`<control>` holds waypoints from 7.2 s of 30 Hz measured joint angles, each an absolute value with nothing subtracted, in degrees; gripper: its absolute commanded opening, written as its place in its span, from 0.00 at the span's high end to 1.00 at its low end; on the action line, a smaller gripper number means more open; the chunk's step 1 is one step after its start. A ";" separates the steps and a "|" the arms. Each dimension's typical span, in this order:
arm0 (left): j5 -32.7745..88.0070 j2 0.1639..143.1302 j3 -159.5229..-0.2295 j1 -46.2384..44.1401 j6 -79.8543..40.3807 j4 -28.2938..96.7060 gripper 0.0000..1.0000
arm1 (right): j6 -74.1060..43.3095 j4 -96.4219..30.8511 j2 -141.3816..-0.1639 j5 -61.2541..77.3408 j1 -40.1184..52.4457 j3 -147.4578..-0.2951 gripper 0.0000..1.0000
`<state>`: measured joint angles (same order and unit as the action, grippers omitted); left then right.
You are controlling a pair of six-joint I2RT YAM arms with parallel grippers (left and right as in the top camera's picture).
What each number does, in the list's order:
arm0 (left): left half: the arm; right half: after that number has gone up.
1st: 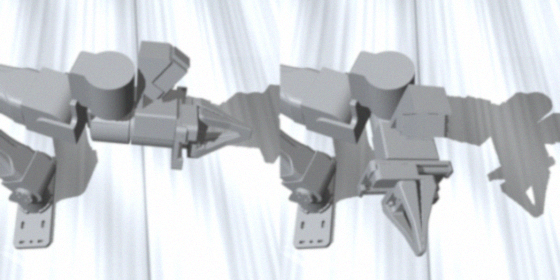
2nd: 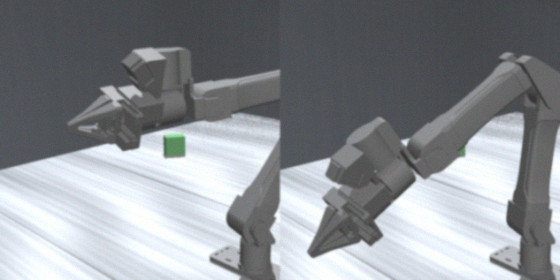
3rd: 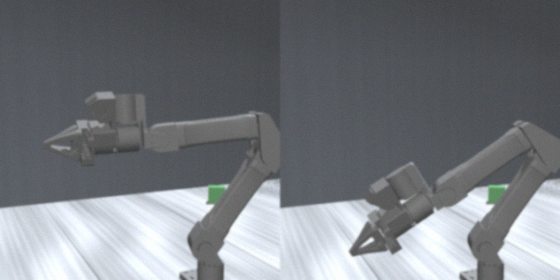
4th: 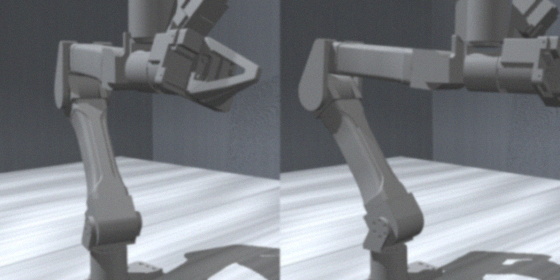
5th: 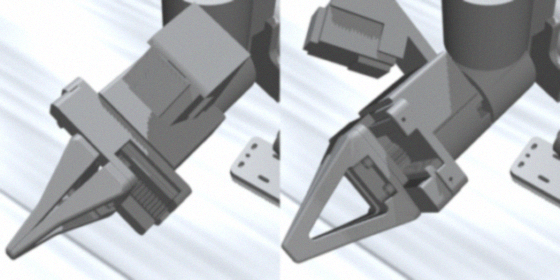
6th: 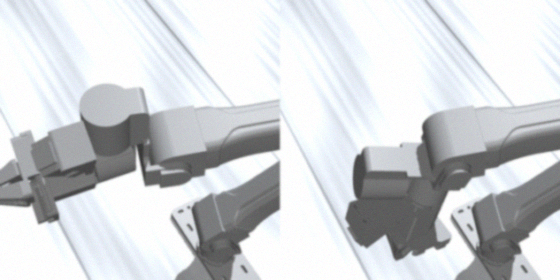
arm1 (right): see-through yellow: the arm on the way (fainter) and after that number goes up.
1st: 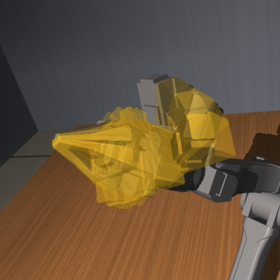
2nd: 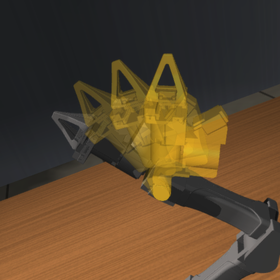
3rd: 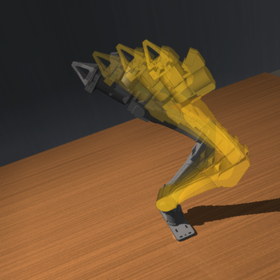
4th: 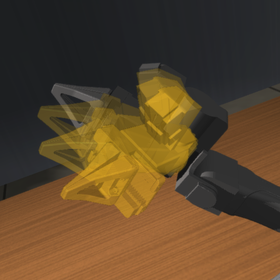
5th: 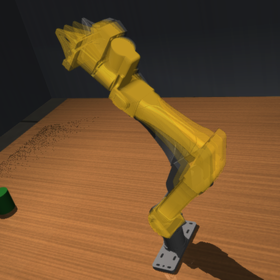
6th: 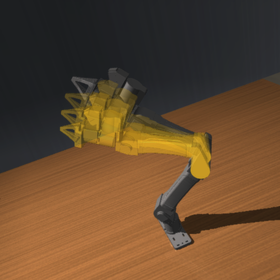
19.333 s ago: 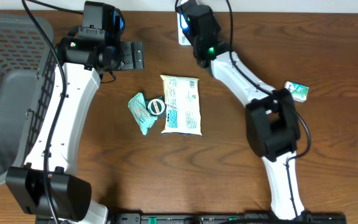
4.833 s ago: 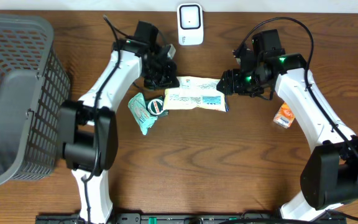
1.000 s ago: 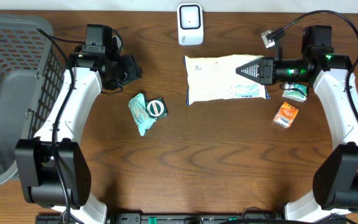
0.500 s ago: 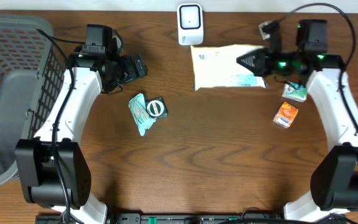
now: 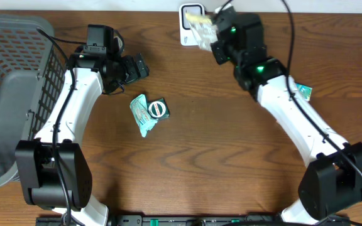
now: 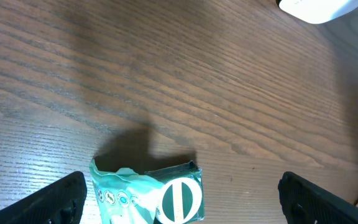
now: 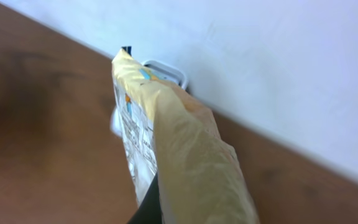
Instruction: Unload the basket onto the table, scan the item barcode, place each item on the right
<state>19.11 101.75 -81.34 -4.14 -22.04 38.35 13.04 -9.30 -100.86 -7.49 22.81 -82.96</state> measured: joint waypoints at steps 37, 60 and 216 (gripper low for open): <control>19.11 101.75 -81.34 -4.14 -22.04 38.35 0.02 | 76.44 33.80 -120.31 -24.36 27.70 -82.74 0.99; 19.14 101.75 -81.34 -4.12 -22.04 38.33 0.02 | 49.80 3.07 -102.37 -21.58 27.33 -82.39 0.99; 1.32 99.11 -85.38 3.49 -16.45 40.93 0.02 | -23.62 -42.70 -124.01 4.27 30.17 -98.65 0.23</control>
<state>1.32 99.11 -85.38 3.49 -16.45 40.93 -23.62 -42.70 -124.01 4.27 30.17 -98.65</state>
